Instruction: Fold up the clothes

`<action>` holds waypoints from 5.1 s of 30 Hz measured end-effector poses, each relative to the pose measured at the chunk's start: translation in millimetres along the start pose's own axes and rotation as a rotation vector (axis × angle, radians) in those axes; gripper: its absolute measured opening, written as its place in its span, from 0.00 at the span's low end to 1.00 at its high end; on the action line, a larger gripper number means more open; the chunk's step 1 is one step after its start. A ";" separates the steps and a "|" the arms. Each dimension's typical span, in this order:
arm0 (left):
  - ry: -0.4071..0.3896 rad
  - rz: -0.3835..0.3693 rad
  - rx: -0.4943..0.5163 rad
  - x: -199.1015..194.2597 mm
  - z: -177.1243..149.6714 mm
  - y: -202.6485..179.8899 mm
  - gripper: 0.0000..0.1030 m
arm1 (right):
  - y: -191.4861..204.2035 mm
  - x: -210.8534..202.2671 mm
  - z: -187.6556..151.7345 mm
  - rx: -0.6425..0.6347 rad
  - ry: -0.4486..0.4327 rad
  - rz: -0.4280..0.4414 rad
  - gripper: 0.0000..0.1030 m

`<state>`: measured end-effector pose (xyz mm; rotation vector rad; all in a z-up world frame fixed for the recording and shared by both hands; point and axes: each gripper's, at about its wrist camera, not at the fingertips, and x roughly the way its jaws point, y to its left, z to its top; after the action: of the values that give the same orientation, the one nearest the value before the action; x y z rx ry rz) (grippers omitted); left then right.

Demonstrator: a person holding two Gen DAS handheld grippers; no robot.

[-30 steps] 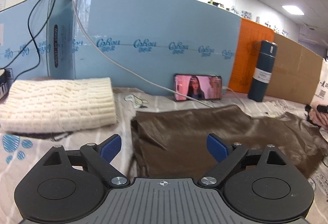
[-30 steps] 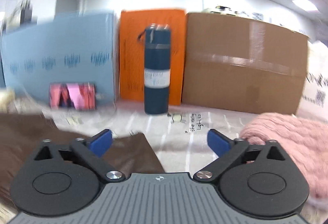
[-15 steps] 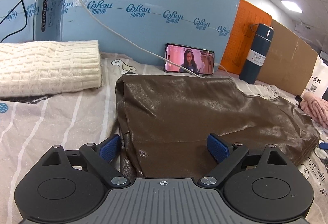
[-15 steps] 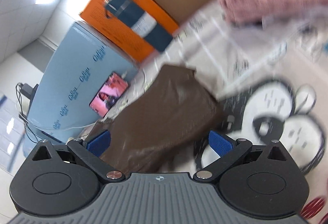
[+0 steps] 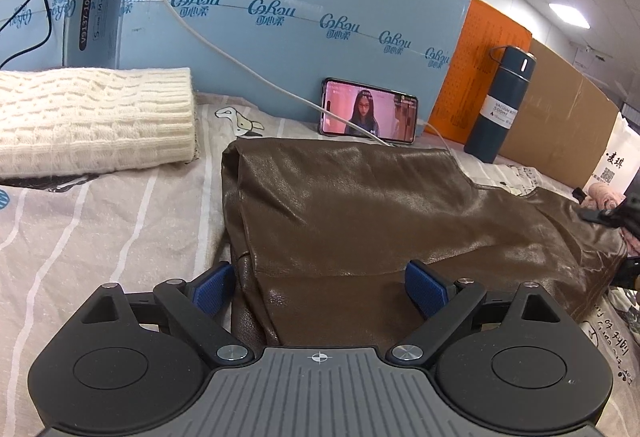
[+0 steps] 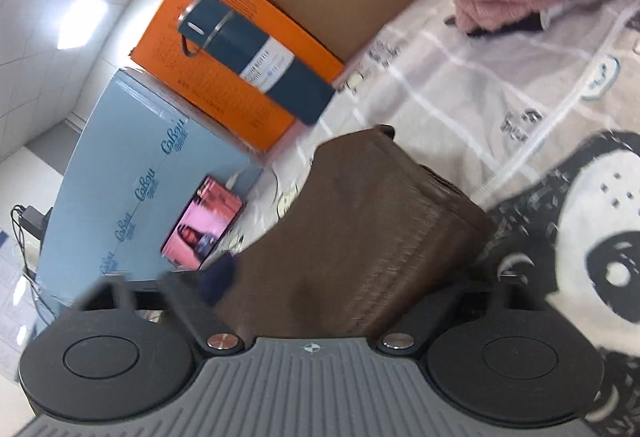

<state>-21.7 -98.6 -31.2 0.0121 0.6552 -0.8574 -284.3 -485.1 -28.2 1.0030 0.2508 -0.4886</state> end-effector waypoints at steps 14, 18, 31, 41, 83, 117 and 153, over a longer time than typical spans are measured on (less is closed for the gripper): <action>0.020 -0.228 0.151 -6.7 -0.4 -33.3 0.92 | -9.5 -31.7 18.6 0.003 -0.124 0.097 0.07; -0.036 -0.049 0.250 -9.6 11.5 -37.5 0.92 | -14.7 -33.0 26.3 0.043 -0.112 0.072 0.08; -0.003 0.207 0.340 49.1 42.3 -13.1 0.92 | 41.8 -34.3 14.6 -0.024 -0.057 0.344 0.11; -0.008 0.172 0.287 47.4 42.3 -8.1 0.92 | 123.8 16.1 -55.9 -0.257 0.216 0.425 0.11; 0.013 -0.087 0.020 -15.1 14.3 -10.5 1.00 | 77.2 42.0 -51.2 -0.480 0.229 0.171 0.96; 0.049 -0.614 -0.304 14.2 0.3 -32.9 0.97 | 62.2 51.0 -49.4 -0.269 0.375 0.336 0.87; -0.438 -0.208 -0.312 -141.7 3.3 79.3 0.23 | 214.1 66.2 -144.8 -0.195 0.415 0.565 0.23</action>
<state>-30.9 52.1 28.5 -0.5202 0.3730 -0.9118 -116.7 -285.1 27.8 0.9264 0.3605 0.2593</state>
